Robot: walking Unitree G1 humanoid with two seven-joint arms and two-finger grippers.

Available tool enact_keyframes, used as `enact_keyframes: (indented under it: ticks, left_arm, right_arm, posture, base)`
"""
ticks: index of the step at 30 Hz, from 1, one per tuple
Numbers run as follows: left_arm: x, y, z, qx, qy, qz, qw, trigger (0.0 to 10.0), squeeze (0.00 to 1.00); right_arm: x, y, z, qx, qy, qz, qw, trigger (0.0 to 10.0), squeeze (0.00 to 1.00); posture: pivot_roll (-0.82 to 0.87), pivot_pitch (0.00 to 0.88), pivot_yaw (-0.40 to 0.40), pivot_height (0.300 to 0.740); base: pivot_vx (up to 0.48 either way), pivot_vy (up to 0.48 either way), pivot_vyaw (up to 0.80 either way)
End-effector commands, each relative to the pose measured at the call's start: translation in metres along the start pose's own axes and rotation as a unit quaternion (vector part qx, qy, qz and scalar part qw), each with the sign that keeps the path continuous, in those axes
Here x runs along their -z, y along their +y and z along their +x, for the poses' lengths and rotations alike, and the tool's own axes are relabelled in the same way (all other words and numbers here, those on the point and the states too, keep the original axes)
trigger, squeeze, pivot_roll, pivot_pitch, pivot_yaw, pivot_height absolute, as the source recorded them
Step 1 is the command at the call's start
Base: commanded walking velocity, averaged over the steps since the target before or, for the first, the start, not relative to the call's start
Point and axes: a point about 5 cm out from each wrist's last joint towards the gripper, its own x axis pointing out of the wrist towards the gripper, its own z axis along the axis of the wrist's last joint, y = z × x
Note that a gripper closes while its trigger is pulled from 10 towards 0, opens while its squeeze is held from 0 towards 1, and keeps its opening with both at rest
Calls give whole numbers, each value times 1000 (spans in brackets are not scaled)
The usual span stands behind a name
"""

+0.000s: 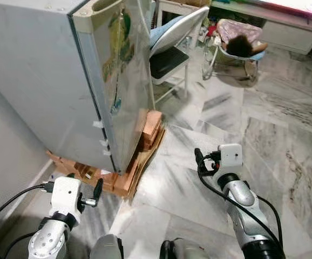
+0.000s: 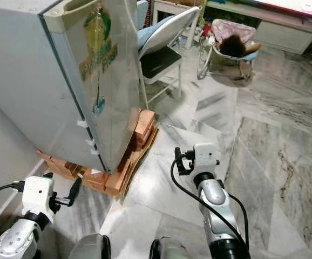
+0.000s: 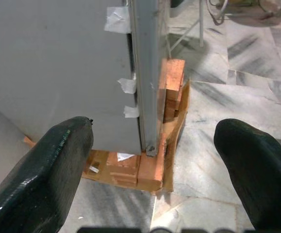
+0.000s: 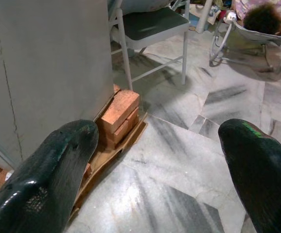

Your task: Restocking fridge

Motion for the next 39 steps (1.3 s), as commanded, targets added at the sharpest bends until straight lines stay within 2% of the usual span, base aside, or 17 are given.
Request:
enact_keyframes:
  ticks: [1,4,6,12,15,20,24,33,37,39]
  left_arm:
    - [-1,1,0,-1,-3,3,1000,10000,0]
    - [-4,5,2,-30,-14,6,999,10000,0]
    - [-8,9,5,-47,-26,-17,998,10000,0]
    - [-24,19,18,-58,-54,-48,996,10000,0]
    - [-27,18,22,-52,-59,-42,996,10000,0]
    - [-29,14,23,-47,-69,-47,995,10000,0]
    - [-29,15,25,-69,-70,-48,994,10000,0]
    - [-36,20,31,-88,-80,-56,991,10000,0]
    - [-41,25,43,-112,-88,-43,989,10000,0]
    - [-44,35,53,-134,-90,-43,986,10000,0]
  right_arm:
    - [0,-3,0,10,4,-1,1000,10000,0]
    - [0,-4,-1,11,4,-3,1000,10000,0]
    - [0,-4,-2,13,4,-3,1000,10000,0]
    - [-1,-6,-3,10,4,-4,1000,10000,0]
    - [-1,-6,-4,10,3,0,1000,10000,0]
    - [0,-4,-5,8,5,-3,1000,10000,0]
    - [1,-3,-6,7,7,-3,1000,10000,0]
    - [-16,-3,5,2,-21,-1,1000,10000,0]
    - [-18,-8,6,10,-25,-10,1000,10000,0]
    - [-13,-9,0,8,-17,-19,1000,10000,0]
  posture:
    - [27,116,-40,735]
    - [27,116,-40,735]
    - [27,116,-40,735]
    - [9,127,-37,735]
    - [7,128,-36,735]
    - [5,128,-37,735]
    - [7,129,-39,735]
    - [-11,148,-8,735]
    - [-13,154,-28,735]
    - [-16,158,-44,735]
  base:
    - [0,0,-800]
    - [0,0,-800]
    - [0,0,-800]
    - [0,0,-800]
    - [0,0,-800]
    - [103,0,0]
    - [133,0,-800]
    - [0,0,-558]
    - [0,0,0]
    - [0,0,0]
